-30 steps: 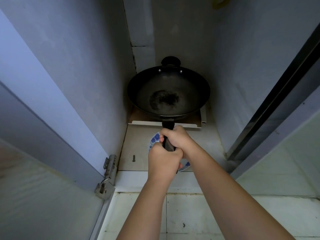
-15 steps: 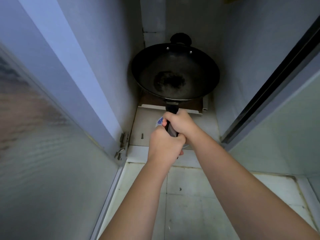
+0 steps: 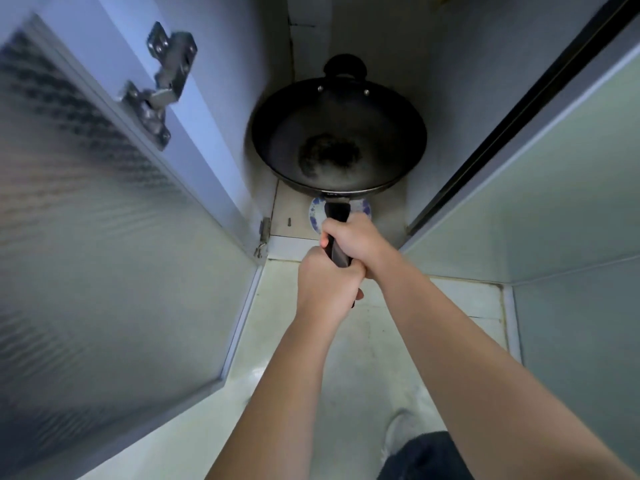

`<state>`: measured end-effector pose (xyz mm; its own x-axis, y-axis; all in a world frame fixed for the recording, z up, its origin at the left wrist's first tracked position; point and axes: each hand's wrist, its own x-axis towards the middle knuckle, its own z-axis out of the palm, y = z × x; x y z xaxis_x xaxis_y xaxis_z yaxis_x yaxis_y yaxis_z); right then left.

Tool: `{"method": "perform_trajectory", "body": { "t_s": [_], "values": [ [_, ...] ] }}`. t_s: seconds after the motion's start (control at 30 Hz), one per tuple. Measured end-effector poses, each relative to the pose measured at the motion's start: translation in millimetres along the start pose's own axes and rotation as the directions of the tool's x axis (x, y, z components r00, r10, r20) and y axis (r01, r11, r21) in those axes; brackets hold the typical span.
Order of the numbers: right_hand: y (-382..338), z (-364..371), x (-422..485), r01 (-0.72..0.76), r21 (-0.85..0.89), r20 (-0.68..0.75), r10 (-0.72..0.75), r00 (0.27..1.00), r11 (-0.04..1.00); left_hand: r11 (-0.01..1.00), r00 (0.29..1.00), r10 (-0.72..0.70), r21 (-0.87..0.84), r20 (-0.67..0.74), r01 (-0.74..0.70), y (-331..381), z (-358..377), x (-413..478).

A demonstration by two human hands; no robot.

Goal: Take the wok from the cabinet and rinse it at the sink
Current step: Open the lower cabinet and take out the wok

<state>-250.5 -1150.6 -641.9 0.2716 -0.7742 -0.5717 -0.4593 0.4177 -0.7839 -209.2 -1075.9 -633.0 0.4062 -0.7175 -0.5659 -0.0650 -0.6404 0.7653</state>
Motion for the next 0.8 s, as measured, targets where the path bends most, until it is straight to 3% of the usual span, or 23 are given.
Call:
{"method": "perform_trajectory", "body": {
  "t_s": [0.4,0.8],
  "values": [
    [-34,-6,-106,-0.145,-0.025,0.111,0.147,0.983,0.989,0.991,0.992,-0.128,-0.029,0.007,0.129,32,-27,-109],
    [-21,15,-190,-0.227,0.027,0.154,0.220,0.963,0.974,0.984,0.985,-0.175,-0.027,0.011,0.175,12,-51,-190]
  ]
}}
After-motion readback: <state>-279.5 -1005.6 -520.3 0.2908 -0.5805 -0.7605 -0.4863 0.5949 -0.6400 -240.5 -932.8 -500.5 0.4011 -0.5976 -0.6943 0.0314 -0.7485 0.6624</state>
